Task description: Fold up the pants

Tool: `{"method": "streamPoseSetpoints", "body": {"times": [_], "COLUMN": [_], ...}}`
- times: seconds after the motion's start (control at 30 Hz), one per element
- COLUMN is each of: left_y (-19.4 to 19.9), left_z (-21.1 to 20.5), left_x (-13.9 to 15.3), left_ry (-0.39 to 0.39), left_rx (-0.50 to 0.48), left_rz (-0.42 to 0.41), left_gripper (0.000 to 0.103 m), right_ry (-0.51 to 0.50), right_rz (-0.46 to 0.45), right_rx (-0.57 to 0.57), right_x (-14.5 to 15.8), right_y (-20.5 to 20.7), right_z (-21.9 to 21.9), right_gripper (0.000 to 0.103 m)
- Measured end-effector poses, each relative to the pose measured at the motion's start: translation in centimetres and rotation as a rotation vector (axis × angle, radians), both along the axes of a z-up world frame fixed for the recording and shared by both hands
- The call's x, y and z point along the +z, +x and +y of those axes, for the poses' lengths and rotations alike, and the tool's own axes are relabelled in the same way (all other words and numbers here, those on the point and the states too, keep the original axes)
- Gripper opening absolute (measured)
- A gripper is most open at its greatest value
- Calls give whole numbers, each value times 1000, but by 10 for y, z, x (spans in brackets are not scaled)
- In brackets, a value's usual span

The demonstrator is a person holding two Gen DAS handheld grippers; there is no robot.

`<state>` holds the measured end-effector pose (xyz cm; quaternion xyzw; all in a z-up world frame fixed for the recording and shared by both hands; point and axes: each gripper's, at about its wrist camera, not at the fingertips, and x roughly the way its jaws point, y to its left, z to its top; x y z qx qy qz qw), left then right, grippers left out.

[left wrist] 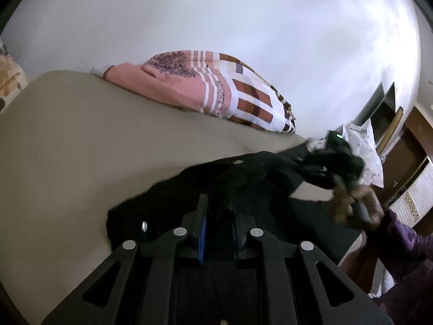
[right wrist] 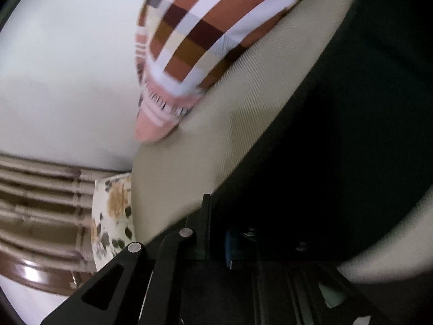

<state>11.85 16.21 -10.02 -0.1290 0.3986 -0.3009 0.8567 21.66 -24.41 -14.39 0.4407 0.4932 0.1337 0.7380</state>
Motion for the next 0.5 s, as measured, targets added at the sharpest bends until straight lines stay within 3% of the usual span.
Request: {"method": "streamPoseSetpoints", "body": {"times": [0.27, 0.5], "left_y": [-55, -91], "left_z": [11, 6], "left_x": [-7, -31], "left_ry": [3, 89], "left_rx": [33, 29], "left_rz": [75, 152], "left_gripper": [15, 16], "right_ry": [24, 72], "right_rz": [52, 146], "right_rx": [9, 8], "right_x": [-1, -37], "right_y": [-107, -162], "right_z": [18, 32], "right_gripper": [8, 8]}}
